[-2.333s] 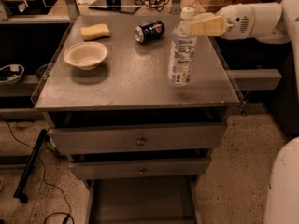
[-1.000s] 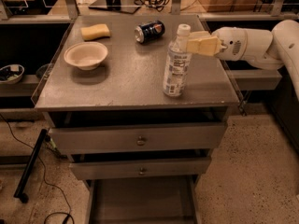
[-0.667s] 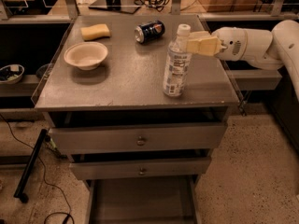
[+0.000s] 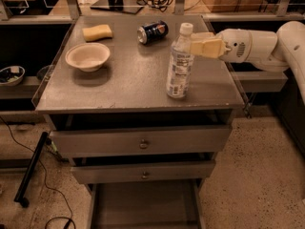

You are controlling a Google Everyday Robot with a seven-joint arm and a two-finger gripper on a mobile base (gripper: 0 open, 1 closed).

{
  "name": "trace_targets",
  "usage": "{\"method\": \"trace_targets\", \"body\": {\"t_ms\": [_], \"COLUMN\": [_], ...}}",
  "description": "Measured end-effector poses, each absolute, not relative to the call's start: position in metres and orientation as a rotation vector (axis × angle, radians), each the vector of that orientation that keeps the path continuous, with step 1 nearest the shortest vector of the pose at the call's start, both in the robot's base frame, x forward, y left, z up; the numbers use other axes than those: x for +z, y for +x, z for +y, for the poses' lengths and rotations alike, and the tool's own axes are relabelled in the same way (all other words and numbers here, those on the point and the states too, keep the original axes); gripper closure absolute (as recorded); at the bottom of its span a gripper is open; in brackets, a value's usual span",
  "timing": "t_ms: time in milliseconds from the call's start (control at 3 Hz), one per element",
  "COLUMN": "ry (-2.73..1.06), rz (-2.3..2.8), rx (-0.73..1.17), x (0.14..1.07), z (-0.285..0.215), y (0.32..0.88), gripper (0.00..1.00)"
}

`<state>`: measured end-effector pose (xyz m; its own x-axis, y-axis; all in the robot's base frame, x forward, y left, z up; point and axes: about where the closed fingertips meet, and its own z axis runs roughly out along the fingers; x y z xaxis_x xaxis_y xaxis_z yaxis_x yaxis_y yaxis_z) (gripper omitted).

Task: Pick blue plastic bottle from bottom drawer and place on counter

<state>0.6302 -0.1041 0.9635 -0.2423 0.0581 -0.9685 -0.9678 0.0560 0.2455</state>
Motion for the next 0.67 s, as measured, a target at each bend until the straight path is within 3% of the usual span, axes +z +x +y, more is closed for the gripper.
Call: {"method": "trace_targets", "body": {"t_ms": [333, 667], "ry": [-0.998, -0.998], "rz": [1.377, 1.377], "rx": [1.363, 1.363], "x": [0.9636, 0.9636], "z": [-0.1041, -0.1041], "y": [0.6302, 0.6302], "gripper": [0.0, 0.0]}}
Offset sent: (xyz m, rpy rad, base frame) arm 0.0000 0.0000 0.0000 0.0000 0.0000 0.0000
